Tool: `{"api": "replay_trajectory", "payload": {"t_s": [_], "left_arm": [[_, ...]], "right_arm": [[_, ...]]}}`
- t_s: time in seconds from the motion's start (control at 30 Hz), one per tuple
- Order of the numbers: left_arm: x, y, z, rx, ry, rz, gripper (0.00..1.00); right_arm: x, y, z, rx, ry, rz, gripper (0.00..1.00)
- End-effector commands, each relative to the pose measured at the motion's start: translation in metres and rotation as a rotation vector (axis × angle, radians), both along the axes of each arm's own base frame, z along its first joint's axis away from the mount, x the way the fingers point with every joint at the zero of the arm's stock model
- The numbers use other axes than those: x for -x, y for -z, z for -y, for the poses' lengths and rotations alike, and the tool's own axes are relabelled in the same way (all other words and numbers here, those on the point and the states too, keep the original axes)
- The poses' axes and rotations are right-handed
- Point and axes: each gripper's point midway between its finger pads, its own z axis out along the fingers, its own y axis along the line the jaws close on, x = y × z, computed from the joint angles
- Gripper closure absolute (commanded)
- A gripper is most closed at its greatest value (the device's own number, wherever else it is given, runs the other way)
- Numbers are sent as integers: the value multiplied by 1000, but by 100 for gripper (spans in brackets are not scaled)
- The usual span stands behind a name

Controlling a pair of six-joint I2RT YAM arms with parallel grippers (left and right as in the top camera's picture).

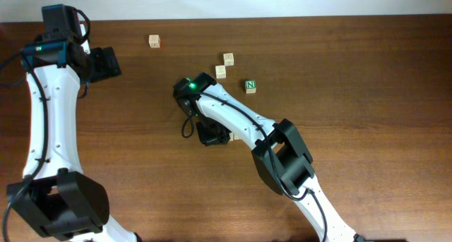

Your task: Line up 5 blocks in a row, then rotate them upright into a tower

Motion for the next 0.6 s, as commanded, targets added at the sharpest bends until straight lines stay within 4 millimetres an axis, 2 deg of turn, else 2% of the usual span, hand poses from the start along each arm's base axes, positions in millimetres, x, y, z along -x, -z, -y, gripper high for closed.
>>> {"api": "replay_trajectory", "payload": {"t_s": [0.0, 0.1, 0.2, 0.23, 0.27, 0.33, 0.4, 0.5, 0.57], "left_arm": [[-2, -6, -4, -4, -20, 20, 1], [-2, -6, -4, -4, -20, 20, 1], [-2, -6, -4, -4, -20, 20, 1], [-2, -6, -4, -4, -20, 20, 1], [-2, -6, -4, -4, -20, 20, 1], [-2, -6, -4, -4, -20, 20, 1], [-2, -6, -4, -4, -20, 20, 1], [-2, -6, -4, -4, -20, 20, 1], [-2, -6, -4, -4, -20, 20, 1]], "right_arm": [[-4, 1, 4, 19, 8, 16, 95], [-11, -18, -3, -26, 3, 61, 96], [-24, -61, -12, -105, -33, 133, 96], [-31, -87, -9, -139, -42, 168, 96], [-35, -105, -5, -157, -39, 190, 96], [-42, -132, 5, -183, -19, 227, 96], [-54, -174, 7, -321, -60, 277, 96], [-66, -231, 26, -468, -41, 376, 96], [-66, -256, 41, -528, -45, 412, 96]]}}
